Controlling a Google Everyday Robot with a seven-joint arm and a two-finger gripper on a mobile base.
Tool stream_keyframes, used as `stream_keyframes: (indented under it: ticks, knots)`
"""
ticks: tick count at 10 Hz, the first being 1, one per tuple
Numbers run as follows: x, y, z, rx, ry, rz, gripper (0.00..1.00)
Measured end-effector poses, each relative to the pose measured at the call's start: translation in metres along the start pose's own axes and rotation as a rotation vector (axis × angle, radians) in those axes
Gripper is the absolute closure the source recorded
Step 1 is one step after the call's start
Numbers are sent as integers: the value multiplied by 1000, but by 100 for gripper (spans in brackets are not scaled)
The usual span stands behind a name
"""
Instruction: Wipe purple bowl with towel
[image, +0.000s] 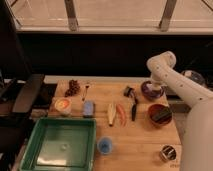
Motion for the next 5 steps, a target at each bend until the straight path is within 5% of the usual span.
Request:
stream_keyframes:
  ticks: [5]
  knots:
    - [-42,-18,5,19,-30,-68,100]
